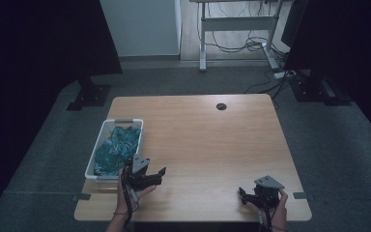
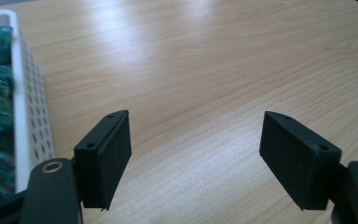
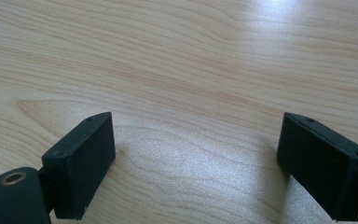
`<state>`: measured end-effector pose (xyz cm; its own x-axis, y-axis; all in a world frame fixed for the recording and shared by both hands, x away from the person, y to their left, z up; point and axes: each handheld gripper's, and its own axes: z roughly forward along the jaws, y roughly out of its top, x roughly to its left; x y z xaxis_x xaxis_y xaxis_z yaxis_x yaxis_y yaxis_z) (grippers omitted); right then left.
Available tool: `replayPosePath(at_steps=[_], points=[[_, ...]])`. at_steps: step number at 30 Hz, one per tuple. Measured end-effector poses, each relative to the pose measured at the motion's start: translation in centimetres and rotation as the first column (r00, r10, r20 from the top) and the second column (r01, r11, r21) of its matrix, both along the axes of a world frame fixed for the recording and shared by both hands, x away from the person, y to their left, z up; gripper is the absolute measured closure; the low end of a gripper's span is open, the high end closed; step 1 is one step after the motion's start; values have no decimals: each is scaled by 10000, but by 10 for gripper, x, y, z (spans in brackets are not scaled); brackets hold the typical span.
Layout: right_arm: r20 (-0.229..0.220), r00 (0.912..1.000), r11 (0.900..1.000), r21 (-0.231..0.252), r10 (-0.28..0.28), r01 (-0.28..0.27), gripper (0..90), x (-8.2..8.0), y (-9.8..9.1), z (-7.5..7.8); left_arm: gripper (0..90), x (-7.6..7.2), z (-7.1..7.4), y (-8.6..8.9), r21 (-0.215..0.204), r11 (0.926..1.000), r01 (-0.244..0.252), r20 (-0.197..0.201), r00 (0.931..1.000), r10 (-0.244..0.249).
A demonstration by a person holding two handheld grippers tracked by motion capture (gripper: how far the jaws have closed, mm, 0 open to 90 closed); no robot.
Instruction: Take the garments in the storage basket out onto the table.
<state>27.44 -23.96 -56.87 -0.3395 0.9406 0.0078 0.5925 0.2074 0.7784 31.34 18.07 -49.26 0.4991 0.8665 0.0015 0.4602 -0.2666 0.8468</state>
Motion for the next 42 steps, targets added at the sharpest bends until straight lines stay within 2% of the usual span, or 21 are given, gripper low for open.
replayPosePath(at_steps=[7, 17, 22, 26, 28, 32, 38, 42], points=[[-11, 10000, 10000, 9, 22, -22, 108, 0, 0, 0, 245, 7, 8, 3, 84, 9999, -129, 45, 9999, 129], [14, 10000, 10000, -5, 8, -8, 108, 0, 0, 0, 244, 18, 11, 12, 131, 9994, -332, -145, 9993, 334], [17, 10000, 10000, -3, -3, 3, 108, 0, 0, 0, 244, 21, 11, 21, -112, 9985, -542, -284, 9981, 539], [23, 10000, 10000, -3, -12, 12, 108, 0, 0, 0, 244, 25, 13, 27, -141, 9975, -693, -344, 9970, 688], [26, 10000, 10000, -3, -13, 13, 108, 0, 0, 0, 242, 28, 15, 29, 7, 9970, -769, -323, 9965, 768], [25, 10000, 10000, -2, -22, 22, 108, 0, 0, 0, 242, 33, 19, 35, -80, 9961, -878, -382, 9954, 875], [27, 10000, 10000, -2, -24, 24, 108, 0, 0, 0, 243, 41, 19, 44, -417, 9930, -1106, -537, 9927, 1083], [30, 10000, 10000, -1, -29, 29, 108, 0, 0, 0, 242, 44, 18, 47, -450, 9919, -1189, -528, 9918, 1164]])
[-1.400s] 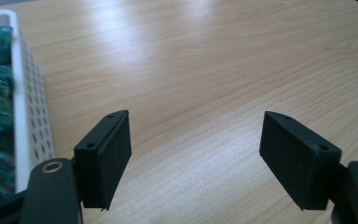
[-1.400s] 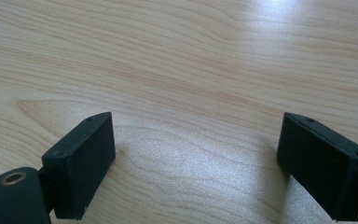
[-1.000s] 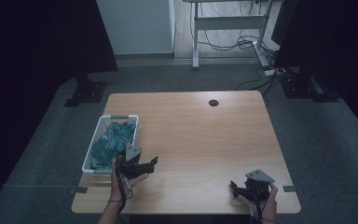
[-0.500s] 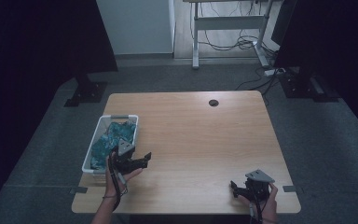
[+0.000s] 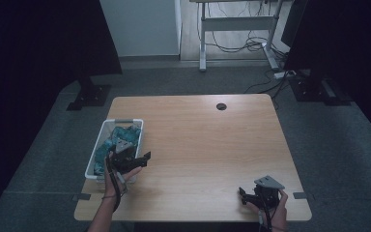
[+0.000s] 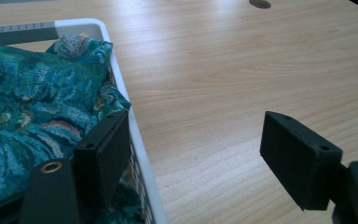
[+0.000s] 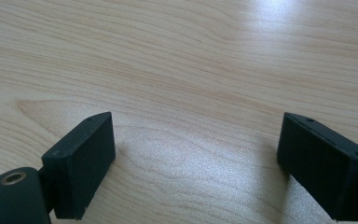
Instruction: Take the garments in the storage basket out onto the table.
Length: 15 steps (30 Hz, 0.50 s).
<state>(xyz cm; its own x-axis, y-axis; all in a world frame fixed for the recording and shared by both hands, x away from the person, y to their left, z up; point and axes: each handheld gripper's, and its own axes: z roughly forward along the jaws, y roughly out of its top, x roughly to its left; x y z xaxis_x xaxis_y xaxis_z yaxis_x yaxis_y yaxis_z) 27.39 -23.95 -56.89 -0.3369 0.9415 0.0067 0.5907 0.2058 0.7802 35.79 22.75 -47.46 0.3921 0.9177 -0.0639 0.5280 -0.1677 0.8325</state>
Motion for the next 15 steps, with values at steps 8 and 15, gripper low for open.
replayPosePath(at_steps=[8, 15], points=[[5, 10000, 10000, 0, -8, 8, 108, 0, 0, 0, 242, 6, 4, 10, -338, 9989, -327, 126, 9994, 332], [14, 10000, 10000, -4, -15, 15, 108, 0, 0, 0, 238, 10, 9, 17, -250, 9976, -647, 184, 9977, 651]])
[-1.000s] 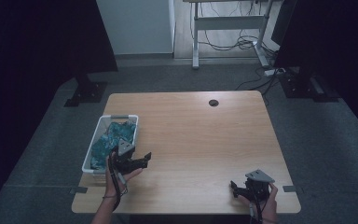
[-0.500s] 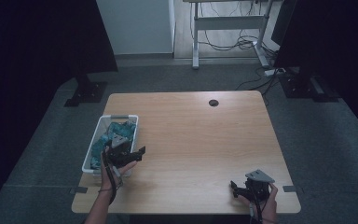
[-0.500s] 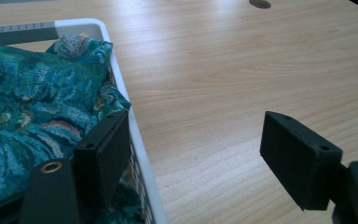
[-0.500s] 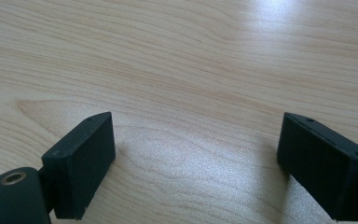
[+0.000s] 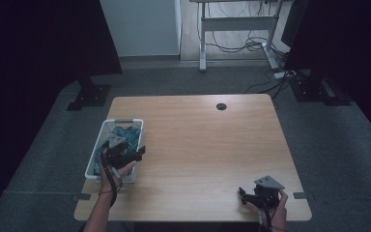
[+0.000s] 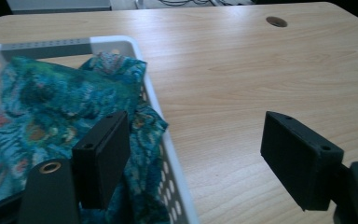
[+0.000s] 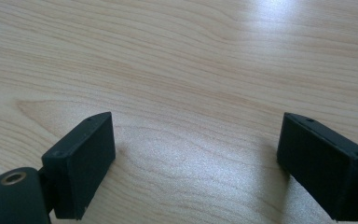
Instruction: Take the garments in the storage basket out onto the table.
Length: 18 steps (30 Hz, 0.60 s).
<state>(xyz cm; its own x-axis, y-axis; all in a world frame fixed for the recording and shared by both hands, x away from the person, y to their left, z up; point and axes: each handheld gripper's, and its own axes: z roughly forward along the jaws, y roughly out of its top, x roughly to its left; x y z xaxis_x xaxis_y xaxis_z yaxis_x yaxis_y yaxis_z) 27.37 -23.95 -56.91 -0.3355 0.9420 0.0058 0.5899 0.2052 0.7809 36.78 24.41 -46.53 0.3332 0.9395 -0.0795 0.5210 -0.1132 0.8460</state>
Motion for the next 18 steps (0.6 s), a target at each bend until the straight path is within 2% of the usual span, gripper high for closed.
replayPosePath(at_steps=[18], points=[[1, 10000, 10000, 8, -9, 9, 108, 0, 0, 0, 230, 9, 2, 24, -21, 9969, -787, -251, 9966, 786]])
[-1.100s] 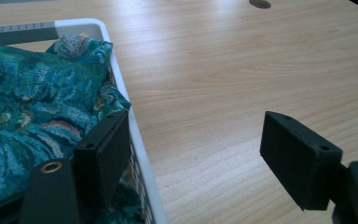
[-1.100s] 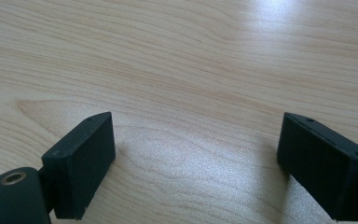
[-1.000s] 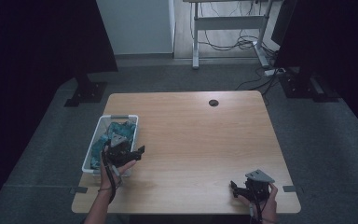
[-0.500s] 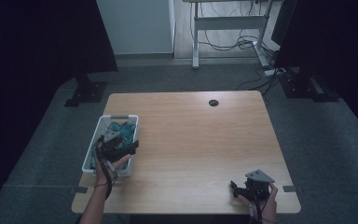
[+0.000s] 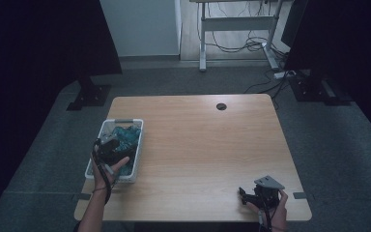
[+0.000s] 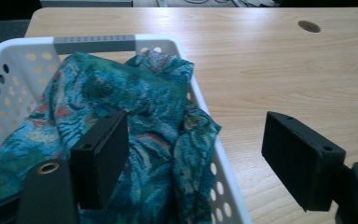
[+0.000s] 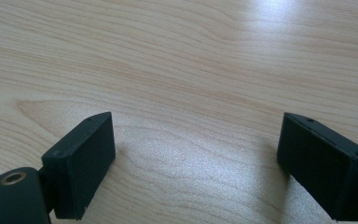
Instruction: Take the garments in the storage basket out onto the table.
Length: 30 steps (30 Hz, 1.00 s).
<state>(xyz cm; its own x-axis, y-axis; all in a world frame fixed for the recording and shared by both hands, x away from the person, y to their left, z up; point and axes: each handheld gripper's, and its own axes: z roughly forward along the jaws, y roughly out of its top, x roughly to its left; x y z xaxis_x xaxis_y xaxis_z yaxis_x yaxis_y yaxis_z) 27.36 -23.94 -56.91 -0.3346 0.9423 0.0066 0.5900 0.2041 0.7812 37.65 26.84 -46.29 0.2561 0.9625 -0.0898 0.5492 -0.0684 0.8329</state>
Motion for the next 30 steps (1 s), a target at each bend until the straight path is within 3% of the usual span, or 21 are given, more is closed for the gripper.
replayPosePath(at_steps=[6, 17, 24, 30], points=[[0, 10000, 10000, 3, -17, 17, 108, 0, 0, 0, 231, 6, 2, 6, -276, 9995, -175, 30, 9998, 176], [-4, 10000, 10000, 13, -64, 64, 108, 0, 0, 0, 222, 15, 3, 10, 130, 9987, -488, 18, 9988, 488], [-3, 10000, 10000, 11, -74, 74, 108, 0, 0, 0, 206, 21, -6, 19, 436, 9961, -761, -305, 9965, 775], [-6, 10000, 10000, 9, -65, 65, 108, 0, 0, 0, 203, 26, -13, 30, 282, 9949, -967, -667, 9929, 984]])
